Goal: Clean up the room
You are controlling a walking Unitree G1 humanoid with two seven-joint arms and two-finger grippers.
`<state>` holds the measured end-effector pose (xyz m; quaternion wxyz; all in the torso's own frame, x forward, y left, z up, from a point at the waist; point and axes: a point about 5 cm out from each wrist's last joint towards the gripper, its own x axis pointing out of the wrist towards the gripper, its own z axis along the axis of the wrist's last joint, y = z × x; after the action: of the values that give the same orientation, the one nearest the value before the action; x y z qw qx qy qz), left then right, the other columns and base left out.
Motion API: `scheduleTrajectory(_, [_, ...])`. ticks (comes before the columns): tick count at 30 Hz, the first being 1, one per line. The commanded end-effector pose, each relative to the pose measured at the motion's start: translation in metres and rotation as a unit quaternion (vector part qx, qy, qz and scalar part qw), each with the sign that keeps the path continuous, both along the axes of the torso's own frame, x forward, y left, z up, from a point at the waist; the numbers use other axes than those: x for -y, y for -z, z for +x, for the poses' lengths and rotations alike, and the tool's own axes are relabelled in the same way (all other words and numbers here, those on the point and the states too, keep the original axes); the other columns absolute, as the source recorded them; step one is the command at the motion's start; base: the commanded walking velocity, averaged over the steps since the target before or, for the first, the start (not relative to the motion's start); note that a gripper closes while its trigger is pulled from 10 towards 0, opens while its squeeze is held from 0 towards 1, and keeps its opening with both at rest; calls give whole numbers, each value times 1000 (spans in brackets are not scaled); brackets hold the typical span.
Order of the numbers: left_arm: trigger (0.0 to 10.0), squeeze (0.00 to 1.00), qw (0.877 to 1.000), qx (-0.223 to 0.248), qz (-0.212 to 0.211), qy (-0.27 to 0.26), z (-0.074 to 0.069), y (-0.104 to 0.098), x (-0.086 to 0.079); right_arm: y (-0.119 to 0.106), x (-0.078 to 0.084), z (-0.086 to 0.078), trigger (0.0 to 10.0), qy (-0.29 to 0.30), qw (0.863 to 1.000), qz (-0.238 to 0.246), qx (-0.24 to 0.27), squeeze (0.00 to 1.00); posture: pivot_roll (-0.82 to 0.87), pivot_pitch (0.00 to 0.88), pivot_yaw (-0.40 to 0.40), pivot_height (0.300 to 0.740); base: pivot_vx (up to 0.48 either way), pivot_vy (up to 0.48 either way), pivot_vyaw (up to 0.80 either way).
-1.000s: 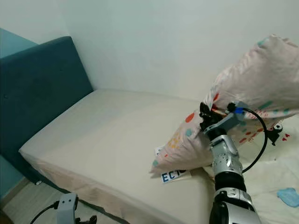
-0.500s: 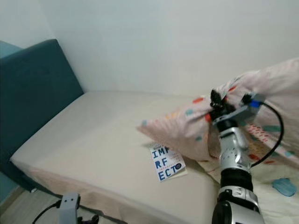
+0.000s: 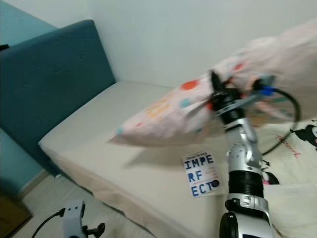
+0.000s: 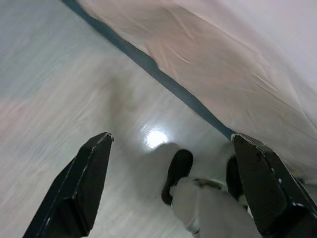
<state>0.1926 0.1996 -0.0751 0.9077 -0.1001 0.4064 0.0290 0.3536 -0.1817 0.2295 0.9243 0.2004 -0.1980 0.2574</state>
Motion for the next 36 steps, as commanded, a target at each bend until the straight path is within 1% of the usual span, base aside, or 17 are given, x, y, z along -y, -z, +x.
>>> scheduleTrajectory(1, [10000,0,1000,-10,5,-3,-6,3,-4,11,-22,0,10000,-45,998,-44,-19,0,-108,0,39,724,0,0,800])
scheduleTrajectory(2, [10000,0,1000,-9,5,-3,-6,3,-4,23,-29,0,10000,-57,996,-58,-47,0,-108,0,39,724,0,0,800])
scheduleTrajectory(4, [10000,0,1000,-6,4,-3,-5,2,-2,52,-40,-2,10000,-70,991,-61,-100,0,-103,0,33,724,0,0,800])
scheduleTrajectory(5, [10000,0,1000,-6,4,-3,-5,2,-2,52,-40,-2,10000,-70,991,-61,-100,0,-103,0,33,724,0,0,800])
scheduleTrajectory(7, [10000,0,1000,-1,3,-3,-3,1,-1,72,-43,-5,10000,-60,987,-55,-138,0,-99,0,30,724,0,0,800])
scheduleTrajectory(10, [10000,0,1000,5,1,-3,-1,0,-1,86,-41,-8,10000,-45,984,-40,-166,0,-99,0,32,724,0,0,800])
scheduleTrajectory(17, [10000,0,1000,16,-2,1,5,-3,-1,89,-33,-9,10000,-17,984,-33,-177,0,-107,0,44,724,0,0,800])
scheduleTrajectory(20, [10000,0,1000,30,-8,3,13,-8,1,88,-28,-8,10000,1,984,-29,-178,0,-110,0,51,724,0,0,800])
scheduleTrajectory(22, [10000,0,999,31,-9,3,14,-8,1,88,-27,-8,10000,3,984,-29,-178,0,-110,0,51,724,0,0,800])
scheduleTrajectory(24, [10000,0,999,42,-13,8,19,-11,3,90,-26,-7,10000,14,983,-31,-181,0,-105,0,50,724,0,0,800])
scheduleTrajectory(25, [10000,0,999,42,-13,8,19,-11,3,90,-26,-7,10000,14,983,-31,-181,0,-105,0,50,724,0,0,800])
scheduleTrajectory(28, [10000,0,998,57,-25,13,25,-15,6,92,-23,-6,10000,39,981,-28,-189,0,-105,0,52,724,0,0,769])
scheduleTrajectory(30, [10000,0,997,66,-31,17,28,-17,8,93,-18,-3,10000,62,978,-20,-196,0,-103,0,52,724,304,0,0])
scheduleTrajectory(33, [10000,0,997,70,-32,19,30,-18,8,94,-15,-2,10000,73,976,-21,-206,0,-101,0,54,724,350,0,0])
scheduleTrajectory(36, [10000,0,997,71,-33,19,31,-19,9,93,-14,-1,10000,72,976,-26,-204,0,-101,0,55,724,439,0,0])
